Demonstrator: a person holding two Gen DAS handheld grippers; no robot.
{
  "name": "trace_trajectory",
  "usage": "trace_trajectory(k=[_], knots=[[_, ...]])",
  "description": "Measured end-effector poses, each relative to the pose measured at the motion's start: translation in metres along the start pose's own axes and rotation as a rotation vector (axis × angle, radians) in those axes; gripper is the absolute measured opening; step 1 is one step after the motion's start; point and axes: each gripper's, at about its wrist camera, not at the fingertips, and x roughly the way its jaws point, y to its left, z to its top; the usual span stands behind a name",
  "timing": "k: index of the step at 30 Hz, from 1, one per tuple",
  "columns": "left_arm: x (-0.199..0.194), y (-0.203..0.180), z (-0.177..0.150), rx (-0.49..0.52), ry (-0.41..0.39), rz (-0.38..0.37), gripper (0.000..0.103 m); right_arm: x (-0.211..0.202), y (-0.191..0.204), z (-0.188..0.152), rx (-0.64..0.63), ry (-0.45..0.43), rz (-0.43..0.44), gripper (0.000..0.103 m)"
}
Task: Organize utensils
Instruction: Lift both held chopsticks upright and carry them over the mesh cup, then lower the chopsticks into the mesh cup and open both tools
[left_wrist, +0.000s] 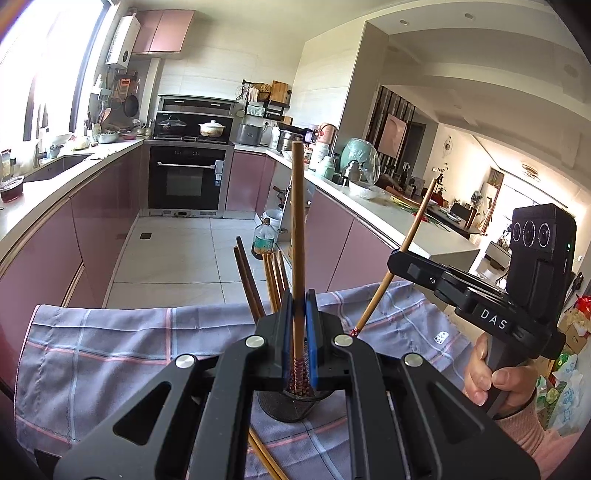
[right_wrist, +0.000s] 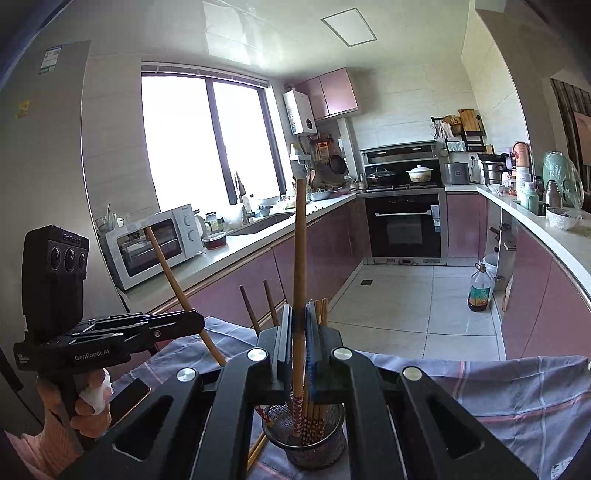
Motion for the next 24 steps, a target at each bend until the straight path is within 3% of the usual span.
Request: trace_trajectory(k=[13,24], knots=[[0.042,0.004,-0.022,0.028,0.153,0.019,0.008,0.037,-0.013,-0.017,0.006,0.14,-0.036,0.005],[0.061,0.014,-0.031,0.064,0.235,0.007,0.008,0.066,-0.018,-0.028,0.002,0.261,-0.063,0.006]])
